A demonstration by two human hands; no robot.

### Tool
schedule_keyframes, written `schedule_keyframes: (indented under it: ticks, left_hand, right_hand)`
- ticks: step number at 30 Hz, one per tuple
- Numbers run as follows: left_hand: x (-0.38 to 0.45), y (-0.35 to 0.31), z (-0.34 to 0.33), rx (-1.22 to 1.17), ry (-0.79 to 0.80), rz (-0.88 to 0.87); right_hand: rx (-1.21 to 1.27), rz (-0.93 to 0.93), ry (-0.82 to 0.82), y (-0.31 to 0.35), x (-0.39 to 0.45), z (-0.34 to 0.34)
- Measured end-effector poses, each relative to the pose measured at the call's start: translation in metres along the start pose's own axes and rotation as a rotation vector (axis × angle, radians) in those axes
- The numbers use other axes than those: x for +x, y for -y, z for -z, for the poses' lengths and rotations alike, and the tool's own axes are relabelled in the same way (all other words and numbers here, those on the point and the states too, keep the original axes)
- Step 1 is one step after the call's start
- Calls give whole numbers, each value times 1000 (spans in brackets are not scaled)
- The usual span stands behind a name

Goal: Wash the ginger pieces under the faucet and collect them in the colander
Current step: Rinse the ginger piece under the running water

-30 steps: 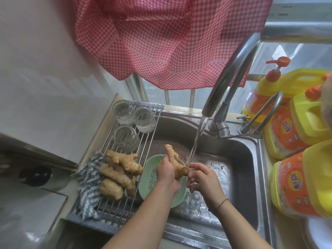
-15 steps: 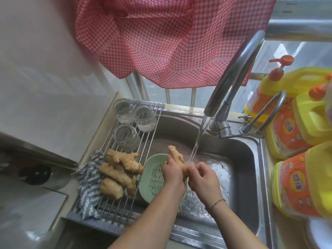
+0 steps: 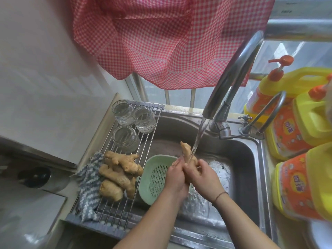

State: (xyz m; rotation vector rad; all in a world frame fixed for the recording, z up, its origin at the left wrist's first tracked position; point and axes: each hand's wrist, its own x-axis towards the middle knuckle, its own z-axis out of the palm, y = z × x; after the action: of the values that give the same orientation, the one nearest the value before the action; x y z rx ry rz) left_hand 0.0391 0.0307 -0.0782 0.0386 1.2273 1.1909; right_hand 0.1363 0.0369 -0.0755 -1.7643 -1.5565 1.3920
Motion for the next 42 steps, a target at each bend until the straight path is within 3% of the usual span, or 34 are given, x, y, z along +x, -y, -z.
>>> schedule_keyframes:
  ticks: [9,15,21,26,30,37,40,42]
  left_hand:
    - [-3,11,2,-190,56,238]
    - [-2,13,-5,-212,81,303]
    - [5,17,-2,-244,15,285]
    - [0,15,1,-224,118,266]
    - [-2,23,6,-124,139,157]
    - [0,37,6,115,3,-78]
    - [2,31,10,137,-63,-61]
    - [2,25,13,32,-63,17]
  right_hand:
    - [769,-131,-163,10,-5,-8]
    - [1146,-197,-10,5,-19,-10]
    - [1485,-135,136,6,-22,-8]
    - [1693,-119,247,2,-19,-2]
    - [1651,-191,242,1,-19,4]
    - [1715,-198,174,12,-24,4]
    - [1710,-200,278,11,-23,1]
    - [1696,-169,294,8,-25,3]
